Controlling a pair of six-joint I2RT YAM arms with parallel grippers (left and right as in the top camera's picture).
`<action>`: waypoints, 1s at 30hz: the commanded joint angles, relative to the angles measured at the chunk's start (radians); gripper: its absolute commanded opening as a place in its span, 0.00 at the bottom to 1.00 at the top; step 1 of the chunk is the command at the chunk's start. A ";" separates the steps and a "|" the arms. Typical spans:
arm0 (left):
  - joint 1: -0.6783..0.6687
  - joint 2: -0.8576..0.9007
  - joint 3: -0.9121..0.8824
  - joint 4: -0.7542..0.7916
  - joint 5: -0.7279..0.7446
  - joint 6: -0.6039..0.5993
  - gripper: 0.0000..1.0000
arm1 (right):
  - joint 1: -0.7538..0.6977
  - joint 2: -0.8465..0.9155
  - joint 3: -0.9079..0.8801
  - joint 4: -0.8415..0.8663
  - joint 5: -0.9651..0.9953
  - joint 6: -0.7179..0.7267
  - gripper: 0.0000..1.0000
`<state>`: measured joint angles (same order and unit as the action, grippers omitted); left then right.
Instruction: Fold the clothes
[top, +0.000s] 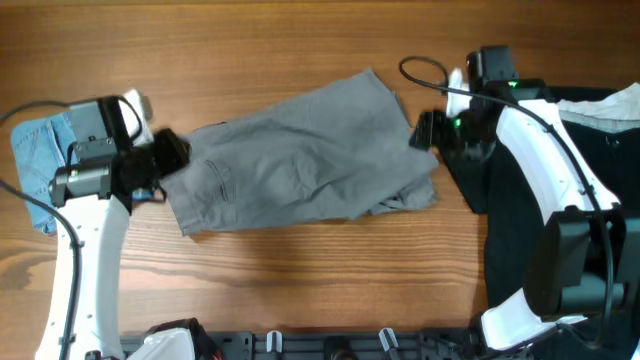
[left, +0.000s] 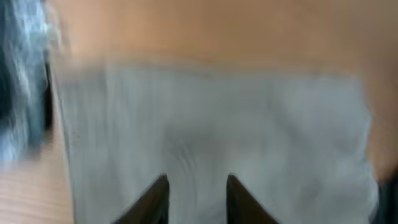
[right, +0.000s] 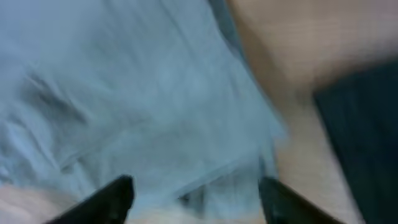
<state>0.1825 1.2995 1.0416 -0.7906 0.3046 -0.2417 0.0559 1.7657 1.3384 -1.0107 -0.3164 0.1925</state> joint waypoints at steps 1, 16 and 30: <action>-0.003 0.034 -0.014 -0.138 0.058 0.101 0.34 | 0.001 -0.002 -0.090 0.006 0.029 0.044 0.74; -0.040 0.193 -0.286 0.140 -0.284 0.042 0.33 | -0.010 -0.076 -0.256 0.256 -0.040 0.076 0.04; -0.040 0.302 -0.235 -0.012 -0.055 0.026 0.20 | -0.010 -0.201 -0.239 0.003 0.106 0.151 0.60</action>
<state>0.1471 1.5917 0.8040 -0.7132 0.1314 -0.2100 0.0502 1.5692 1.0824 -1.0134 -0.2226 0.3317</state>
